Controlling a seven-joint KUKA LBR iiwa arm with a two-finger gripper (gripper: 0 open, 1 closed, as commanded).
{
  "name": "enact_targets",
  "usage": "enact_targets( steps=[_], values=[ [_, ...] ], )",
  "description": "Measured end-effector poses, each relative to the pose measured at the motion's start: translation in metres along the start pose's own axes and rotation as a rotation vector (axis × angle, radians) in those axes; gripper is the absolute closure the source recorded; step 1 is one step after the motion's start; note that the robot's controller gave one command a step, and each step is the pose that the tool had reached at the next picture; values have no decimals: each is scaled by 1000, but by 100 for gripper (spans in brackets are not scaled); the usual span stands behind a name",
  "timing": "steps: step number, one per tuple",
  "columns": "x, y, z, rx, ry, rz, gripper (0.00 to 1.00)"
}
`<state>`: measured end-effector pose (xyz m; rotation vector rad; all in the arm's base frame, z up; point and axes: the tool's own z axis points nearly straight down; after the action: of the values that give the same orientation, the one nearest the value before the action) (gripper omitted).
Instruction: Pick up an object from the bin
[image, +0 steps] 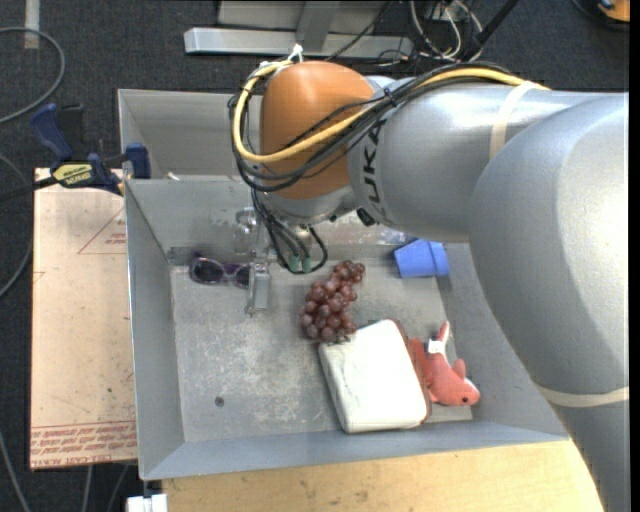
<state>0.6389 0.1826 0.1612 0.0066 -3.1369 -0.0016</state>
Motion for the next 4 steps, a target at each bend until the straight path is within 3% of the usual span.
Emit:
enact_targets(
  steps=[1, 2, 3, 4],
  values=[
    [-1, -1, -5, -1, -6, 3, 0],
    [-8, 6, 38, -3, -8, 108, 0],
    [-12, 2, 93, -1, 10, 210, 0],
    [-10, 8, 92, -2, 4, 273, 0]
  ],
)
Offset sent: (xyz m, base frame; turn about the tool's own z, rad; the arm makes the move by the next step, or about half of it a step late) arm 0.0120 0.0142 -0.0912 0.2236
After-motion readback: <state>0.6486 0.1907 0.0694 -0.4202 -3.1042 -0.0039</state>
